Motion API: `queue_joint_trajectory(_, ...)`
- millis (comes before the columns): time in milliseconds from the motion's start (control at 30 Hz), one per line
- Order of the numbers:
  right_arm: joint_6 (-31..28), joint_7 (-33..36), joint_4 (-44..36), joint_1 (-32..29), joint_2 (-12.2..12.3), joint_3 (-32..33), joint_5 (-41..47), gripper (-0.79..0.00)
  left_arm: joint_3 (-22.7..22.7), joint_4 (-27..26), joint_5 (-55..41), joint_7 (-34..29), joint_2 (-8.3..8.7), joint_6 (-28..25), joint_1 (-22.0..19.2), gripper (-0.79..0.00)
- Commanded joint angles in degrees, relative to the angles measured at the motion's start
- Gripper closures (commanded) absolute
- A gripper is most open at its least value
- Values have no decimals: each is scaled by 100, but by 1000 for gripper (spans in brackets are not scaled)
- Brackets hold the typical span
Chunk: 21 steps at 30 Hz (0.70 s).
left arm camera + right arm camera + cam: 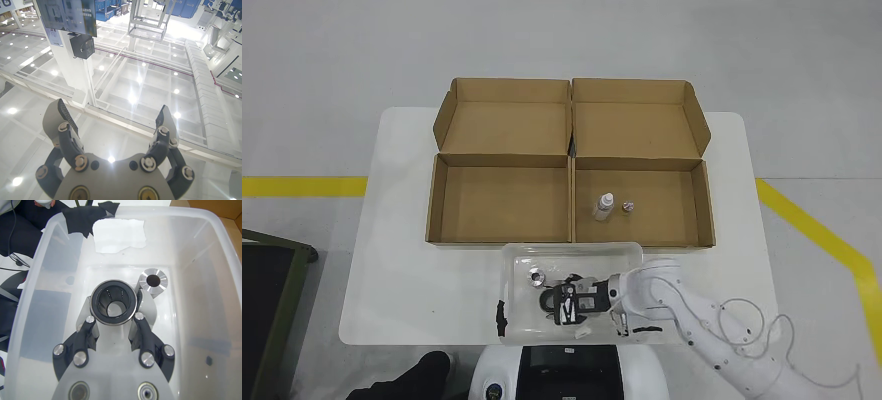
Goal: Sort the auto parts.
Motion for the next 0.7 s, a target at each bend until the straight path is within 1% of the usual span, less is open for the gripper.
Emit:
queue_joint_trajectory(0,-10,-29,-8,1,1,14,-10,-102,0,0,0,0,0,0,0,-785)
queue_joint_trajectory(33,-18,-43,-17,-3,3,25,-8,-34,0,0,0,0,0,0,0,-785)
queue_joint_trajectory(100,-38,-65,-54,-11,10,59,-8,0,0,0,0,0,0,0,0,-785)
queue_joint_trajectory(400,-226,-222,-457,-159,104,415,230,0,0,0,0,0,0,0,0,-785)
queue_joint_trajectory(667,-386,-384,-1051,-347,201,819,594,0,0,0,0,0,0,0,0,-785)
